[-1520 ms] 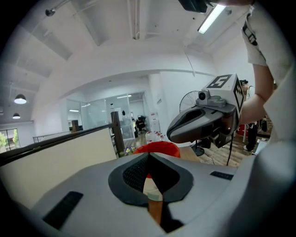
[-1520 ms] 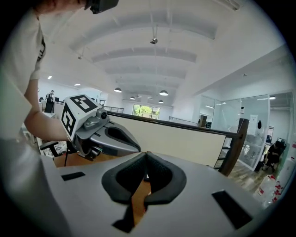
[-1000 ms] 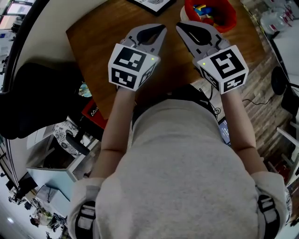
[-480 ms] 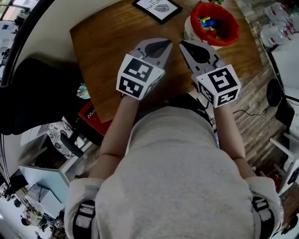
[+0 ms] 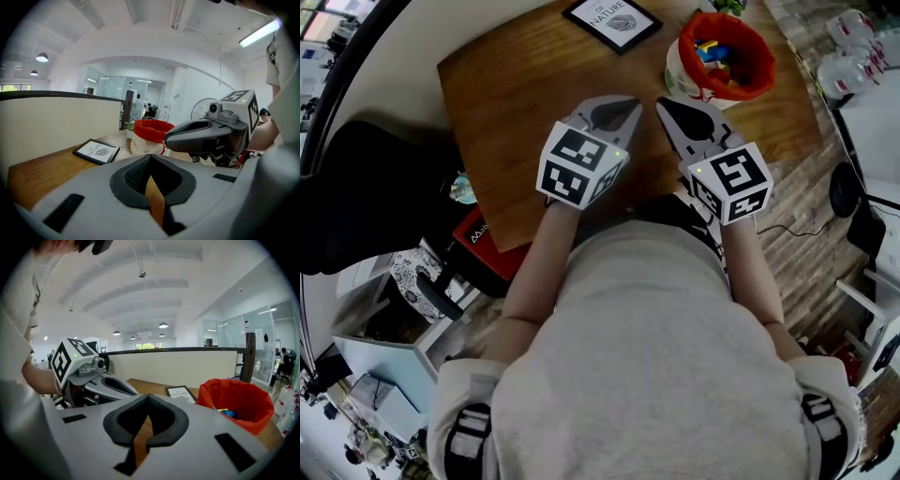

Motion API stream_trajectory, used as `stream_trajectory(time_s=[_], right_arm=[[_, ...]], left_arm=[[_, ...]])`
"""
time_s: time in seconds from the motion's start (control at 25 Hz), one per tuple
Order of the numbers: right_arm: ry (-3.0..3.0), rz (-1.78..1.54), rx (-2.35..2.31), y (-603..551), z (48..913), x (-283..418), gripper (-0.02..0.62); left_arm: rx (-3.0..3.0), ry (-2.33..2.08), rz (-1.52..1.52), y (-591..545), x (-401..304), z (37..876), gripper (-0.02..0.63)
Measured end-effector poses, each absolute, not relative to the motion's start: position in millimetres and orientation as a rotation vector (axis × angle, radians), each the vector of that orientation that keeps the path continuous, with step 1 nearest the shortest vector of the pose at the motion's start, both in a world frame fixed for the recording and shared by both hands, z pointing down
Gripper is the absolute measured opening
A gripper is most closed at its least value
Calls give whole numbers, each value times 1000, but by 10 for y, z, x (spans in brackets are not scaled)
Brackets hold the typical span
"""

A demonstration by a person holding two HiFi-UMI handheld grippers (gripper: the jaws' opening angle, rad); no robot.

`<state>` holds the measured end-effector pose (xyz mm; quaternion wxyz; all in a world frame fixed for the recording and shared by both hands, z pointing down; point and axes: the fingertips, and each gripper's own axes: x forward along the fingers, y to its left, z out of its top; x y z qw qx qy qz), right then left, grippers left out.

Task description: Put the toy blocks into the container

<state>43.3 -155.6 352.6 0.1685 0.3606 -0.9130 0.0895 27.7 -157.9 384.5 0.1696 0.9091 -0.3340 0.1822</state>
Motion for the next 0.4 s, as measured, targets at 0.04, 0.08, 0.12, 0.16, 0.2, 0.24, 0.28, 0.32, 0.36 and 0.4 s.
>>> stream_trajectory(time_s=[0.04, 0.08, 0.12, 0.16, 0.2, 0.24, 0.28, 0.32, 0.36, 0.4], right_arm=[[-2601, 265, 1027, -1554, 3534, 433, 11], [-2605, 275, 1029, -1553, 3543, 431, 11], [-2609, 283, 1030, -1551, 3554, 426, 11], [-2611, 290, 1030, -1548, 3567, 419, 11], [-2610, 296, 1028, -1544, 3581, 412, 11], [-2608, 301, 1026, -1540, 3594, 407, 11], [-2604, 306, 1026, -1538, 3606, 406, 11], [-2600, 314, 1026, -1537, 3619, 407, 11], [-2595, 323, 1027, -1537, 3632, 410, 11], [-2591, 333, 1028, -1536, 3645, 412, 11]], left_arm=[[2579, -952, 520, -1576, 274, 3853, 14], [2575, -956, 522, -1573, 271, 3862, 14], [2569, -959, 523, -1570, 266, 3874, 14], [2562, -960, 523, -1565, 263, 3888, 14], [2555, -958, 525, -1558, 261, 3905, 14], [2549, -955, 529, -1550, 262, 3922, 14], [2544, -951, 534, -1542, 265, 3939, 14], [2541, -947, 540, -1532, 268, 3955, 14], [2537, -944, 546, -1521, 270, 3970, 14], [2534, -940, 552, -1510, 272, 3984, 14]])
